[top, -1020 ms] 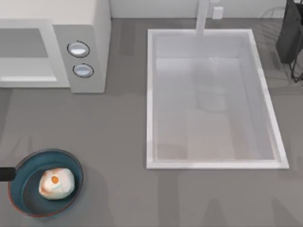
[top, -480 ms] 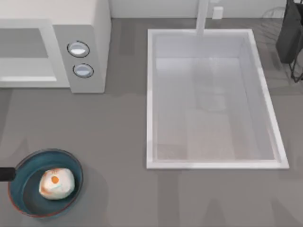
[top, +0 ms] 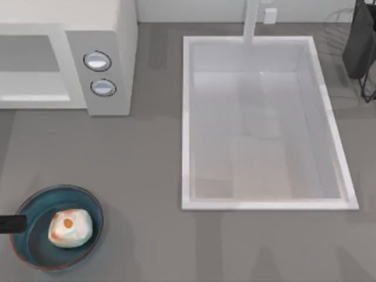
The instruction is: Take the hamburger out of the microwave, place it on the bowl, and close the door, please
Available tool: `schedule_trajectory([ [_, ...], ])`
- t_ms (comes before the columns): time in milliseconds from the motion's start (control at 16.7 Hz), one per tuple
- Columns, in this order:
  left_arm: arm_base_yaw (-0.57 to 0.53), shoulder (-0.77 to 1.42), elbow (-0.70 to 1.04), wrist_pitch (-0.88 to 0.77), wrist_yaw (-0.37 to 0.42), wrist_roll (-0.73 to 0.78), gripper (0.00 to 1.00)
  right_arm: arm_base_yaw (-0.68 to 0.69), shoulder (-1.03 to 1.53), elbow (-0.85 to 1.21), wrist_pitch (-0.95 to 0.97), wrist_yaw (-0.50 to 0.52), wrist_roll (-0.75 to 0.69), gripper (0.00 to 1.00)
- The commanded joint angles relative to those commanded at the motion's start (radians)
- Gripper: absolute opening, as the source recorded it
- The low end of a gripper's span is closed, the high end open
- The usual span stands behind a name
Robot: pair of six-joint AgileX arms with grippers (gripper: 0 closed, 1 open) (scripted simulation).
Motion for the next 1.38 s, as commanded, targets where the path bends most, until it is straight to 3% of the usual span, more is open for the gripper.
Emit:
schedule_trajectory([
  [180, -0.073, -0.046, 0.015, -0.061, -0.073, -0.001, 0.00, 0.000, 0.000, 0.000, 0.000, 0.000, 0.000, 1.00],
  [480, -0.073, -0.048, 0.015, -0.067, -0.073, -0.001, 0.00, 0.000, 0.000, 0.000, 0.000, 0.000, 0.000, 1.00],
  [660, -0.008, -0.065, 0.054, -0.123, -0.009, -0.001, 0.00, 0.000, 0.000, 0.000, 0.000, 0.000, 0.000, 1.00],
  [960, 0.178, -0.092, 0.137, -0.232, 0.178, -0.001, 0.00, 0.000, 0.000, 0.000, 0.000, 0.000, 0.000, 1.00],
  [1380, 0.211, -0.096, 0.147, -0.251, 0.211, 0.000, 0.00, 0.000, 0.000, 0.000, 0.000, 0.000, 0.000, 1.00],
])
